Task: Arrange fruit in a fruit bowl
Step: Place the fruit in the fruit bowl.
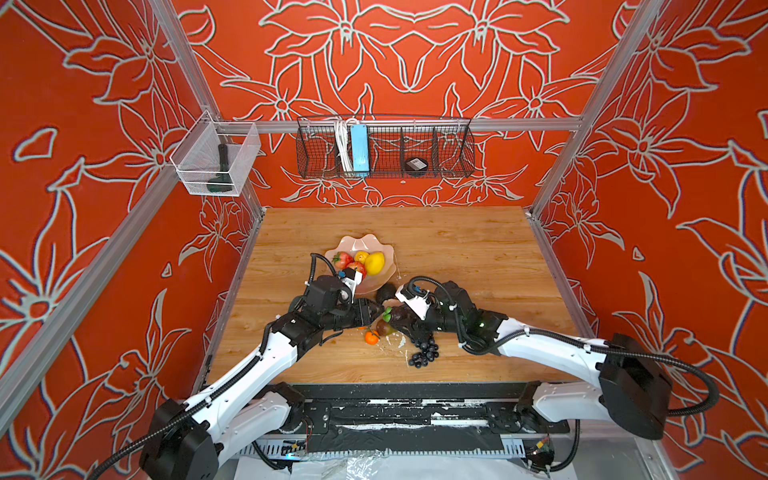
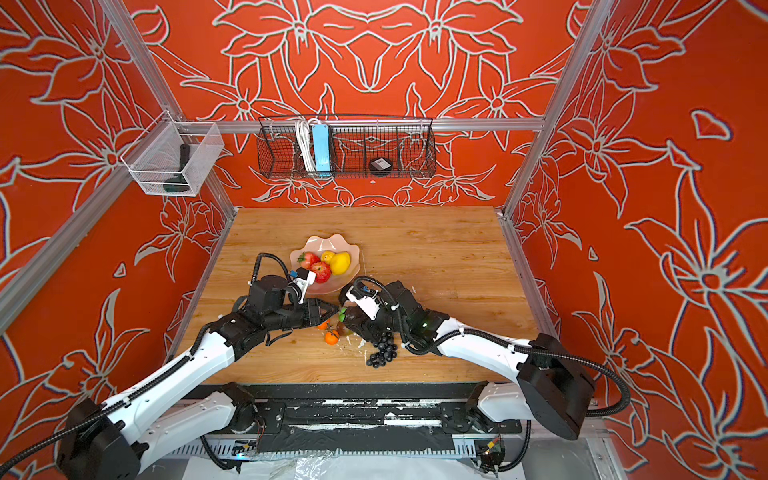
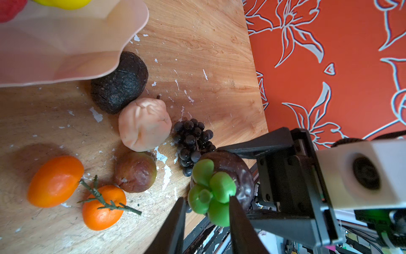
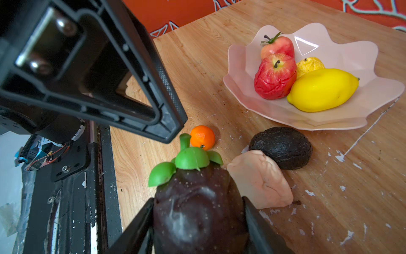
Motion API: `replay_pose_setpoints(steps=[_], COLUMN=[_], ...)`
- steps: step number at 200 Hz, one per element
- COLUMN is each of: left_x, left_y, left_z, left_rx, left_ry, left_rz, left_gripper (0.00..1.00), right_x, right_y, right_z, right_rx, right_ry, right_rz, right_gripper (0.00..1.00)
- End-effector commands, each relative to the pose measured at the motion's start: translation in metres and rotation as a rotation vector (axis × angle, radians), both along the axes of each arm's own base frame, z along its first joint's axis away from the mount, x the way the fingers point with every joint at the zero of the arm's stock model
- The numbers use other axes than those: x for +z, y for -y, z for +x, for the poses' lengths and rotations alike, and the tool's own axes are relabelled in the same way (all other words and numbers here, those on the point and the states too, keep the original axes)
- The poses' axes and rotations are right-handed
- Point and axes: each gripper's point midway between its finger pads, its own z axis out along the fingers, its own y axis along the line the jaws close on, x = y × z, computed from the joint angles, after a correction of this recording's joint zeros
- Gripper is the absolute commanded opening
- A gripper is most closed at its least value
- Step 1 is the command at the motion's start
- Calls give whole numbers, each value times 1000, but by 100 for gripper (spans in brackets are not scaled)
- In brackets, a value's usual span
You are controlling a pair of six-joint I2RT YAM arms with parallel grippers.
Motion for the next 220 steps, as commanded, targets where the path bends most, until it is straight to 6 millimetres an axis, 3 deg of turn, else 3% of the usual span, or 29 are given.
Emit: replay_pose_setpoints(steps=[1, 82, 220], left_x=[1, -14, -15], left_y=[3, 4, 10], left_z=[0, 2, 1], left_rx=[-1, -3, -23], left_ry=[2, -43, -48], left_rz=[-13, 28, 26], left_gripper=[32, 27, 10], right_x=[2, 2, 1], right_y=[-6, -10, -12], right_z=[1, -2, -2], right_rx=[6, 16, 11], right_ry=[27, 31, 38], right_rz=[4, -2, -10], right_gripper=[45, 45, 44])
